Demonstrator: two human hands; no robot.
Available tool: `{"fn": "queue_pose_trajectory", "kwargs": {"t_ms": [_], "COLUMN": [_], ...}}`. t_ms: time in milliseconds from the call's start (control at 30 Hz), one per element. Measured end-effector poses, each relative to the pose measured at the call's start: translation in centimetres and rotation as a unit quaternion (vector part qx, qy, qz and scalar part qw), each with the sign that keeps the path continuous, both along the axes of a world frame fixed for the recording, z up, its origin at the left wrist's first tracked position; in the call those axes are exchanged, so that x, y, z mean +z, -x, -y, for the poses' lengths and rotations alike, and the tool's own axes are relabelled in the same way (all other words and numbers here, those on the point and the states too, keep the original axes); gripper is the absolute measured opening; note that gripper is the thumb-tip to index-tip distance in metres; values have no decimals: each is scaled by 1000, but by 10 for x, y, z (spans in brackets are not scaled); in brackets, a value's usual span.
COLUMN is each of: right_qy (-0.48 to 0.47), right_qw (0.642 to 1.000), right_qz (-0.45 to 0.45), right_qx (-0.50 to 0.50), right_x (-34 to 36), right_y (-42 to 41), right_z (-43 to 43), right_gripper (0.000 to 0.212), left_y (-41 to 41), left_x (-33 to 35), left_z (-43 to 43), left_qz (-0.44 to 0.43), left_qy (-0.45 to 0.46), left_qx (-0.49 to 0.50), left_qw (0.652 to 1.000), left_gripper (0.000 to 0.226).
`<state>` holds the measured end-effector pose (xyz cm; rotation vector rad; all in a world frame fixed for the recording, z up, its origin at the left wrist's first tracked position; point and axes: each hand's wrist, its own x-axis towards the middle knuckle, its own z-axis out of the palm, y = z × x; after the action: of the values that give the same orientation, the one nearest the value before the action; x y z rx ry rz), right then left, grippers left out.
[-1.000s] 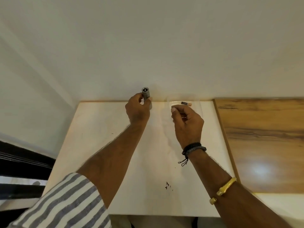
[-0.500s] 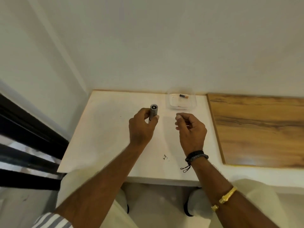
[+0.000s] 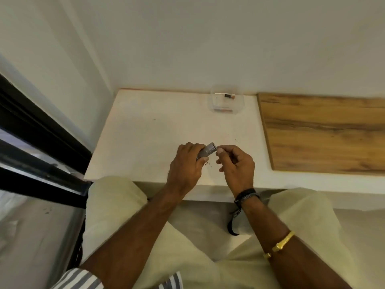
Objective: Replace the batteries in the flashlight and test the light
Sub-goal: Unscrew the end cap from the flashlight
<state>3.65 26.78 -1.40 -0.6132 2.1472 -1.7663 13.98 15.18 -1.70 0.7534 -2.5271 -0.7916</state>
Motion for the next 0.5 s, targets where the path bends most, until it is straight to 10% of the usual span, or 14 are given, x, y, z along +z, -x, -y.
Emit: {"fn": "queue_pose_trajectory", "kwargs": {"t_ms": [500], "right_qy": [-142], "right_qw": [986], "right_qz": [-68], "right_qx": [58], "right_x": [-3], "right_y": [2], "right_z": [-6], "right_gripper": [37], "left_y": [-13], "left_x": [0], "left_z": [-5], "left_qz": [30], "left_qy": [82], "left_qx": [-56], "left_qw": [995], "left_gripper": [27]}}
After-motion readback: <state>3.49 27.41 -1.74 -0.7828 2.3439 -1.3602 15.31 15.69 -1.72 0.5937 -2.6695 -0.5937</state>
